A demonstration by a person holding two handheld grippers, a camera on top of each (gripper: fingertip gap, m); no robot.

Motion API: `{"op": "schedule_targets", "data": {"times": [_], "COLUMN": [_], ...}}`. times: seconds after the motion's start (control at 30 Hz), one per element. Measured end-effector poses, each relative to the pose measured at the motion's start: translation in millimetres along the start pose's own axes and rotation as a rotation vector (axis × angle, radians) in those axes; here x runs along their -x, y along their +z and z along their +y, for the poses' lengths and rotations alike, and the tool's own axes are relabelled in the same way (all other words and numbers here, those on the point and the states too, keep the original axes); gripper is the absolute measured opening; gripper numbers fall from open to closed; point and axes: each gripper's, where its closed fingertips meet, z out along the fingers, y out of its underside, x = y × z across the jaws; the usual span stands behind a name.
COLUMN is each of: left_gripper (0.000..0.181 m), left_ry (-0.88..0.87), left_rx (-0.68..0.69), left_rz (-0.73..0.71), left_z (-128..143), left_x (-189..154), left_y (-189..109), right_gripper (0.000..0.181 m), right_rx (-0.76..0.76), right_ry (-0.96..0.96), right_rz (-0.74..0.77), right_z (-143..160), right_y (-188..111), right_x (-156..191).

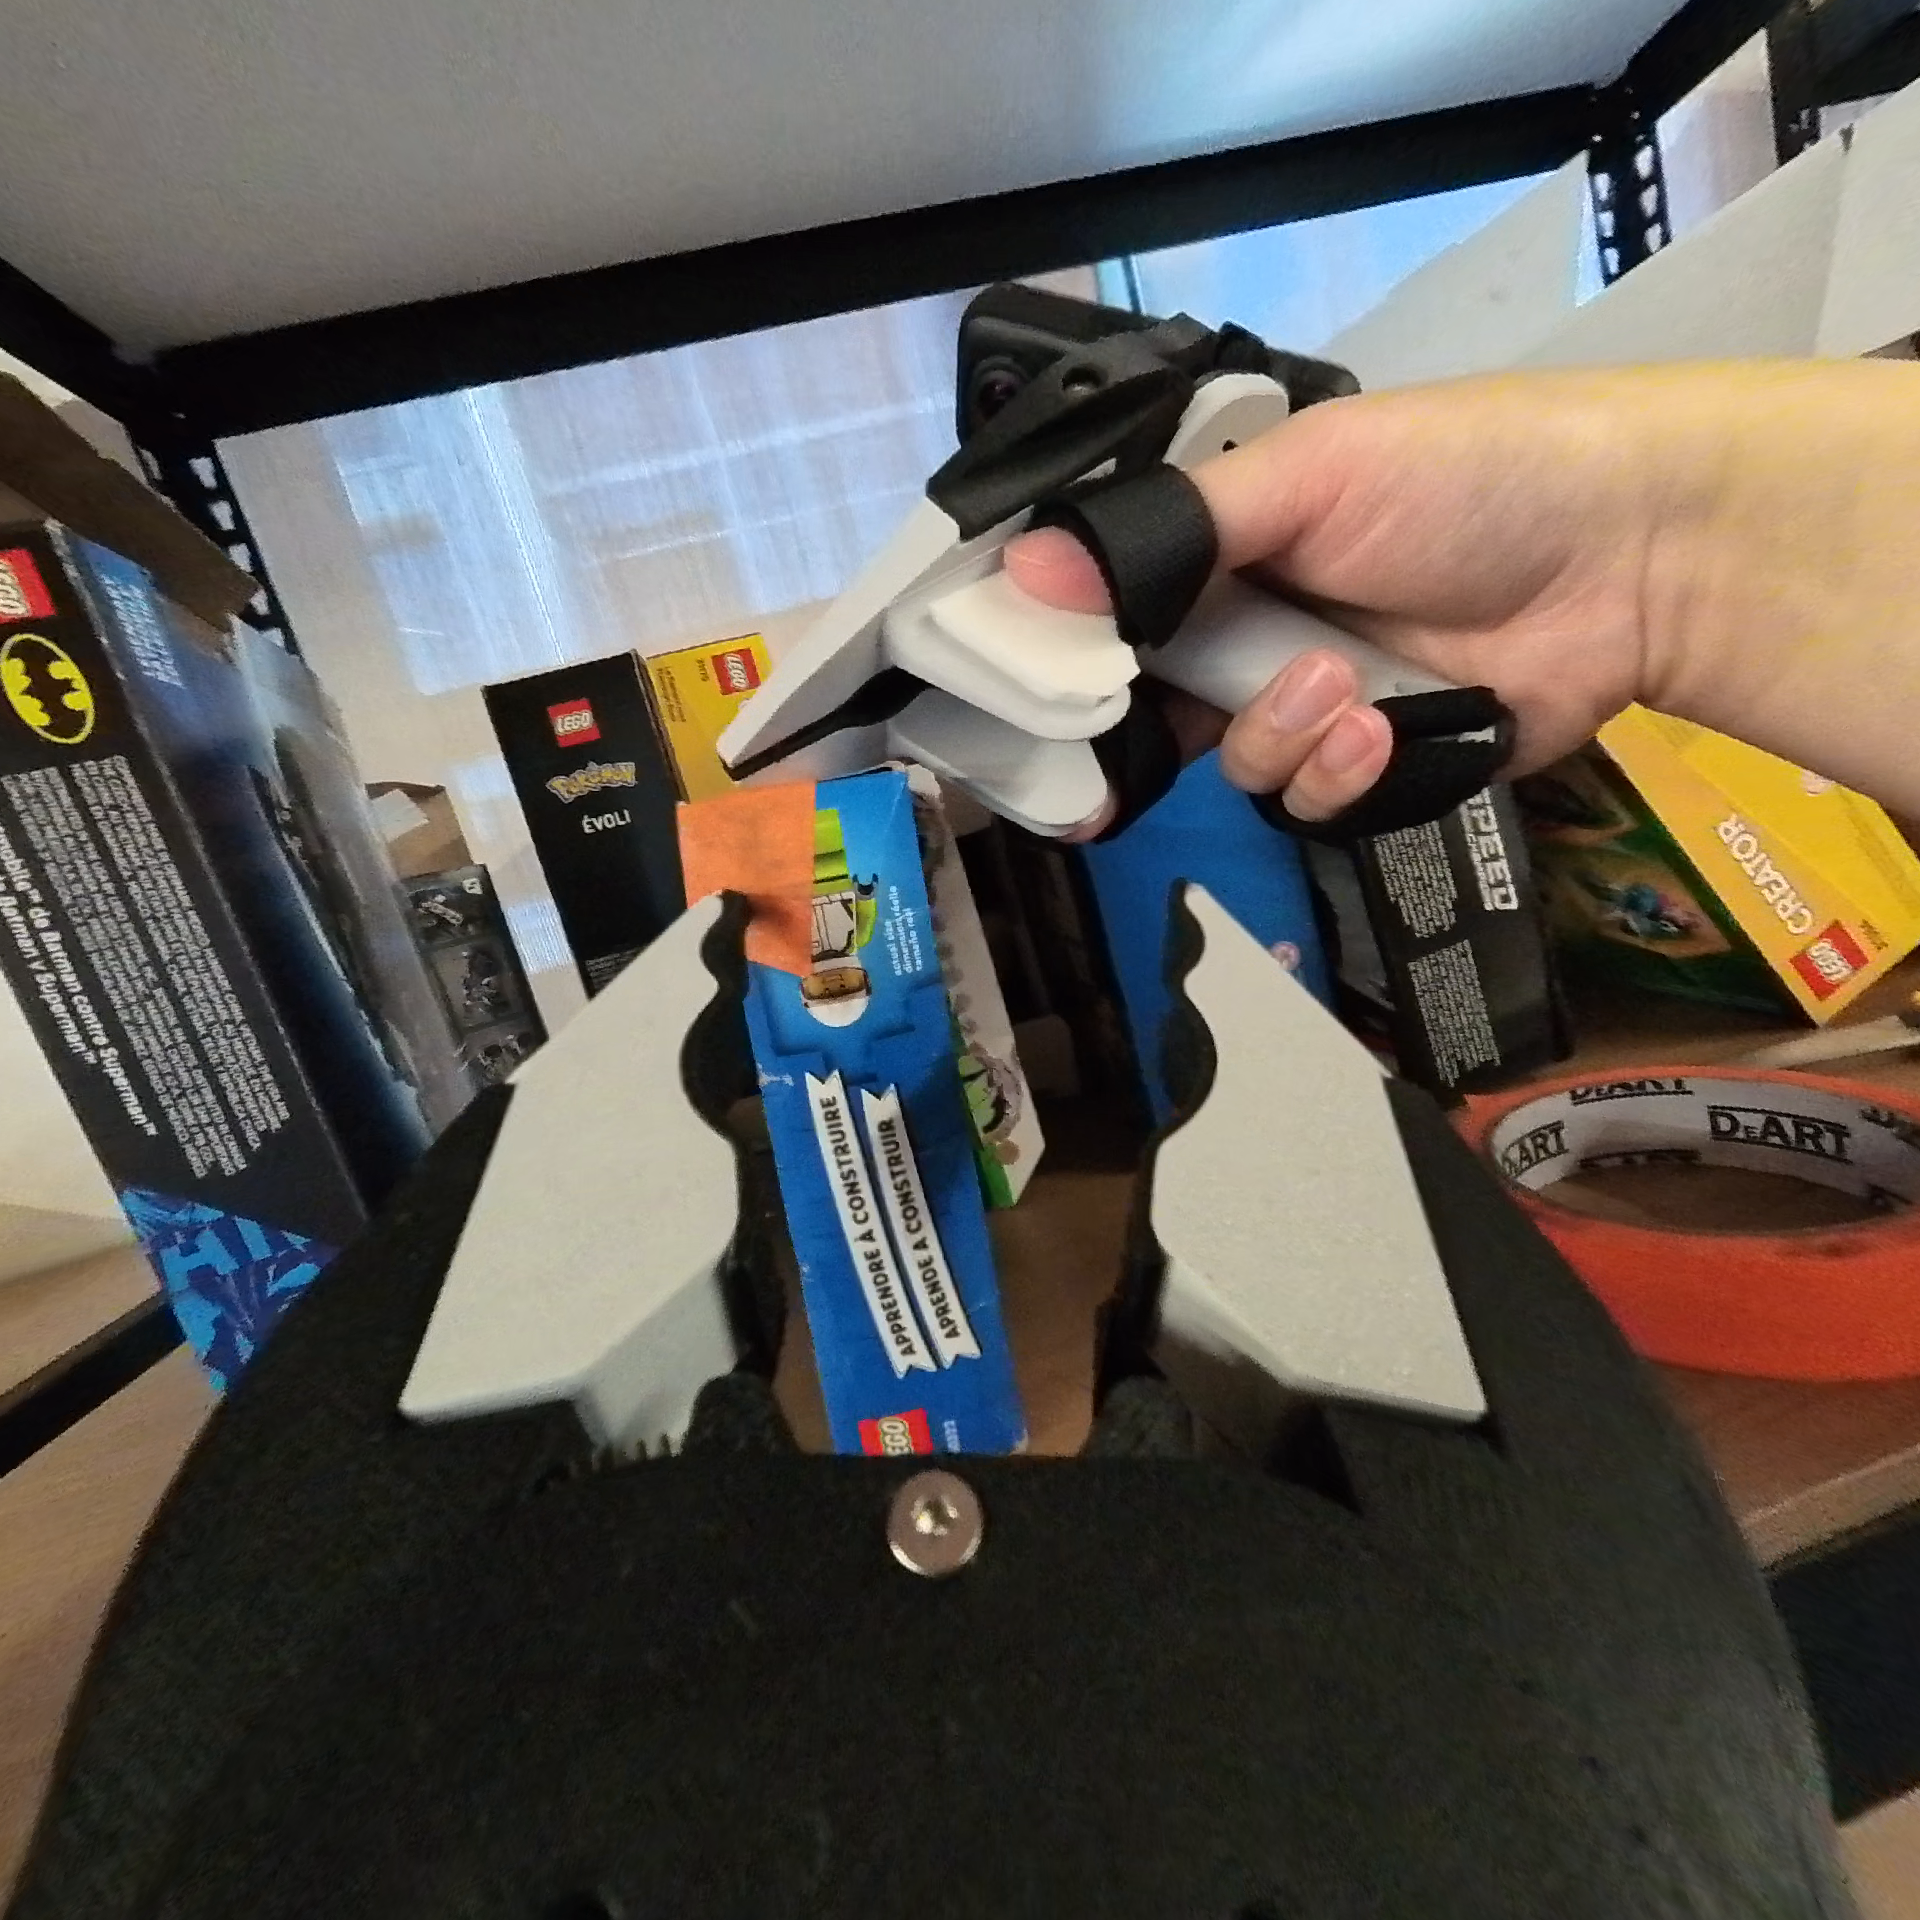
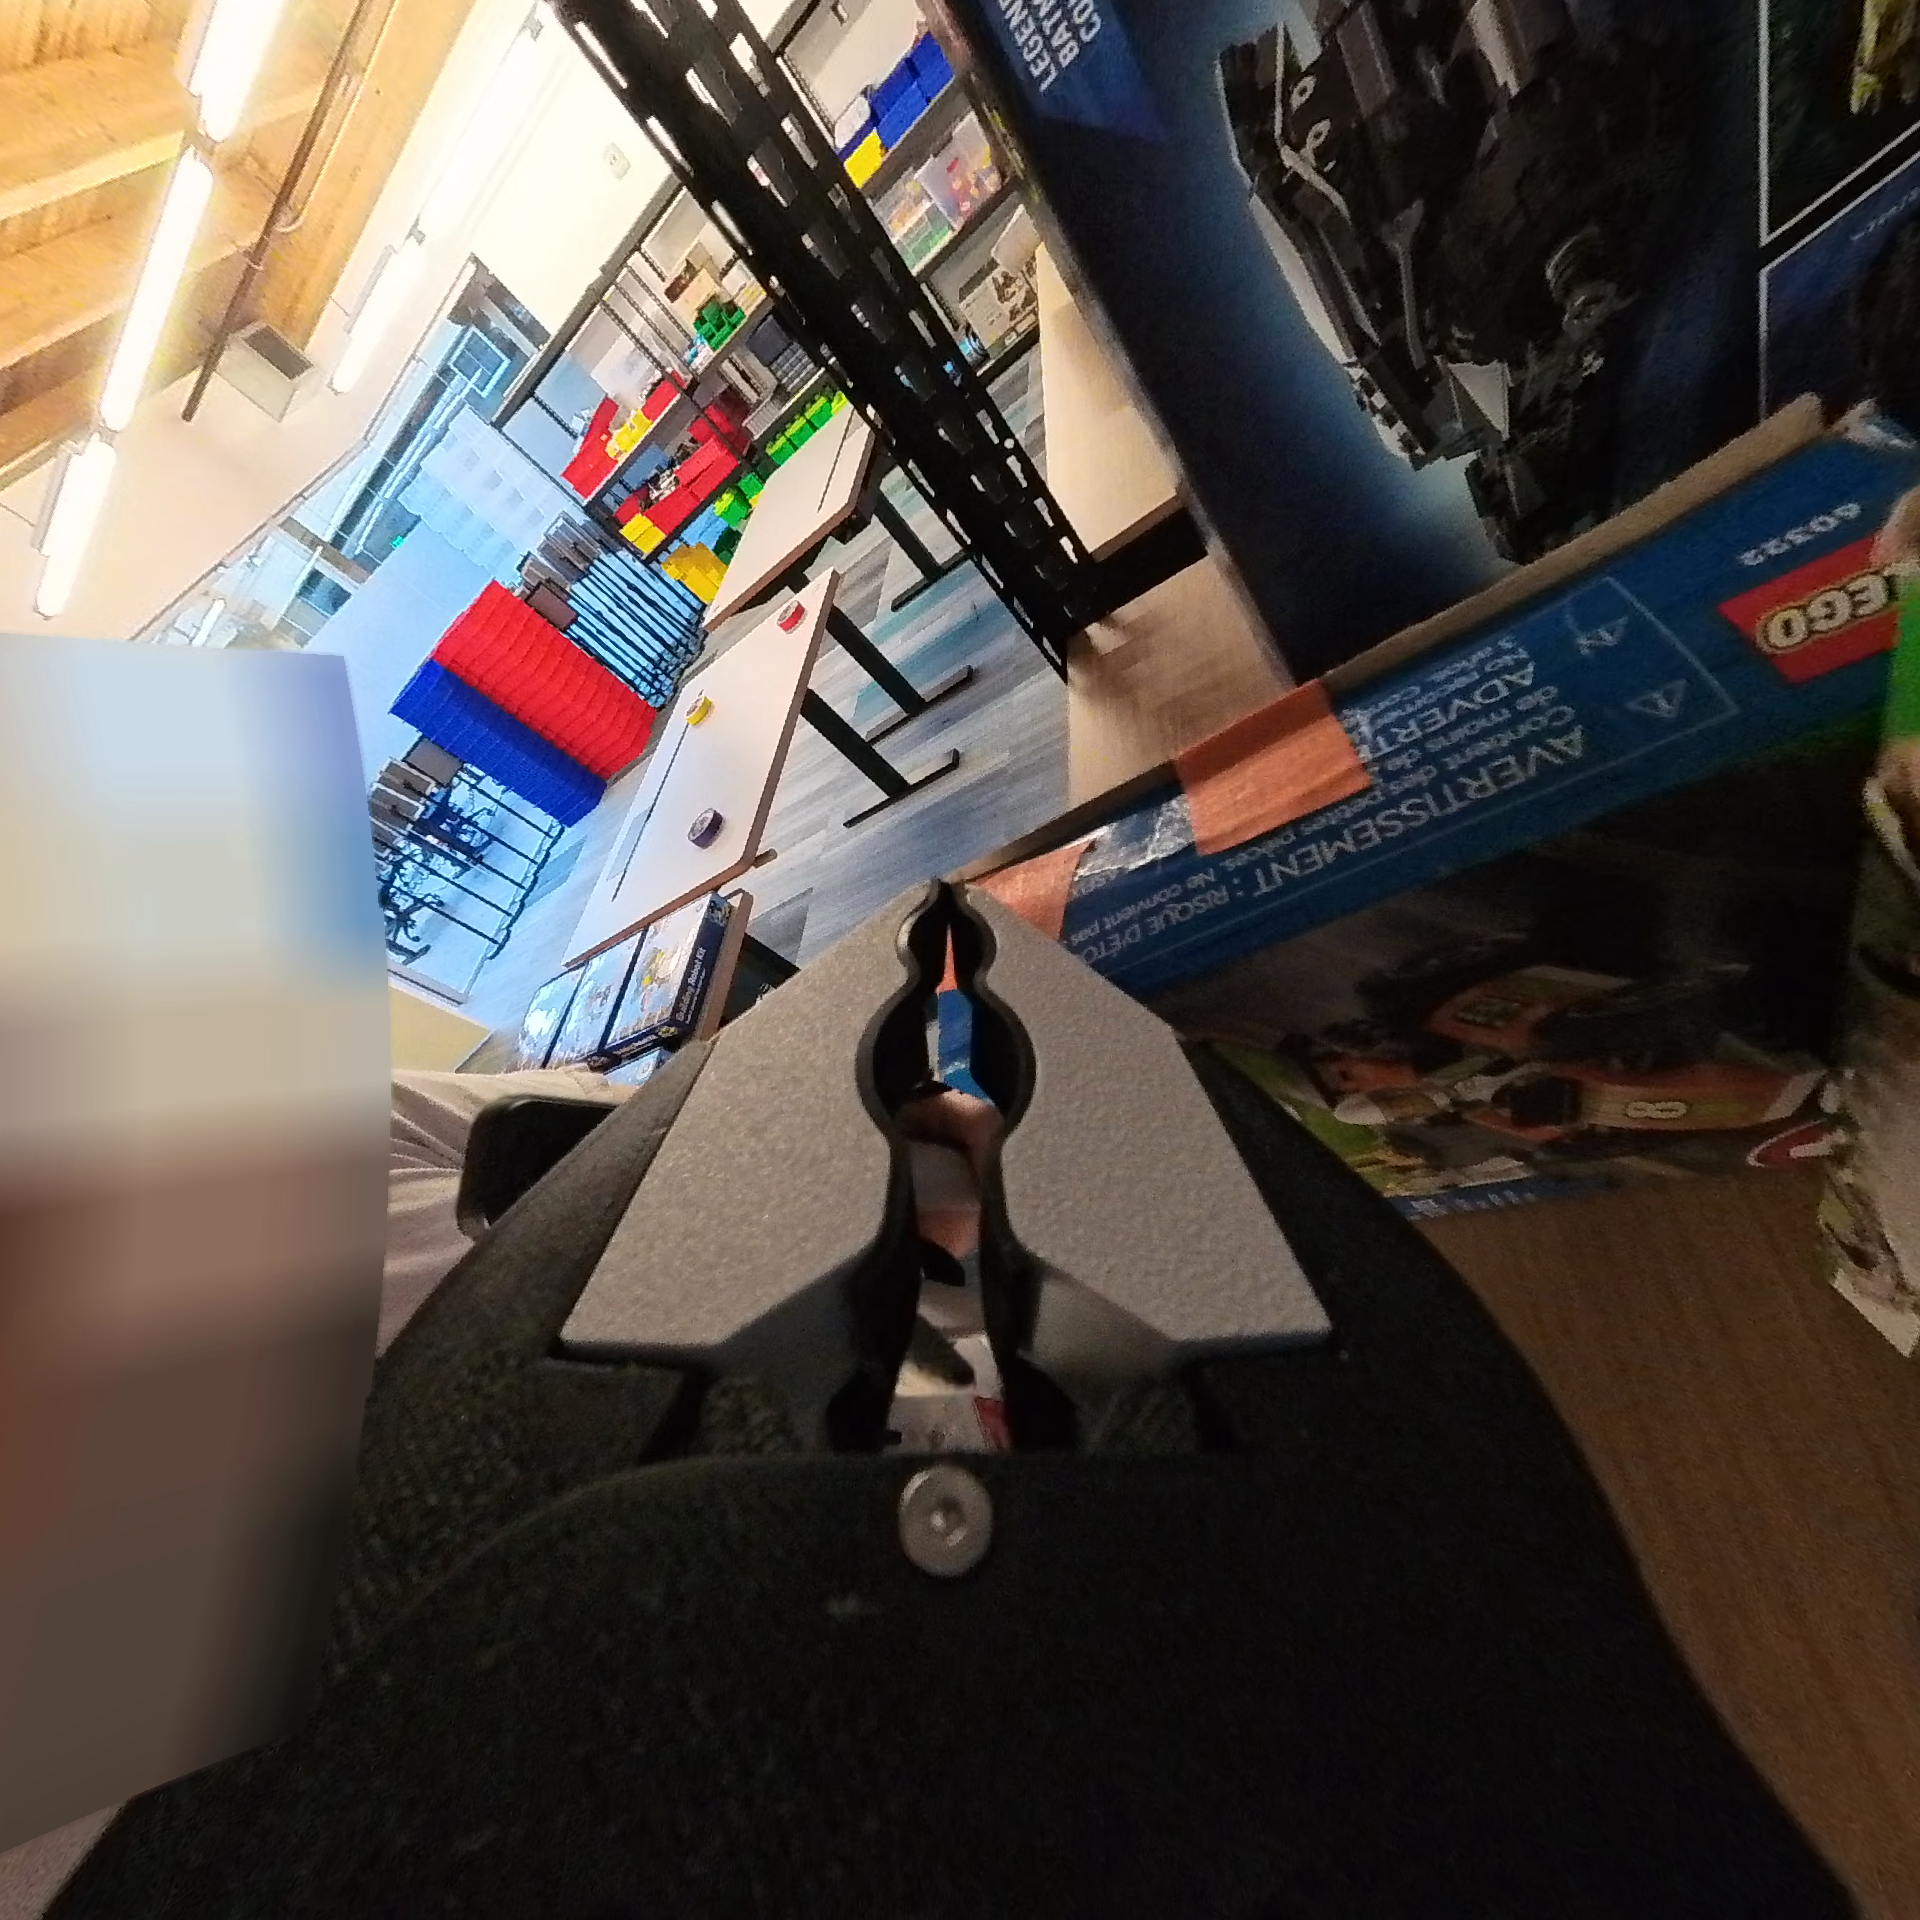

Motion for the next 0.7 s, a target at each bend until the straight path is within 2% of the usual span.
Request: {"op": "schedule_targets", "data": {"times": [0.7], "left_gripper": [0.073], "left_ry": [-0.009], "left_rx": [-0.024], "left_rz": [-0.094], "left_z": [-1.3], "left_x": [13.2], "left_y": [-2.9], "right_gripper": [0.000], "right_rx": [0.023], "right_ry": [-0.006], "right_rz": [-0.007], "right_z": [0.1], "right_y": [5.5], "right_x": [1.3]}}
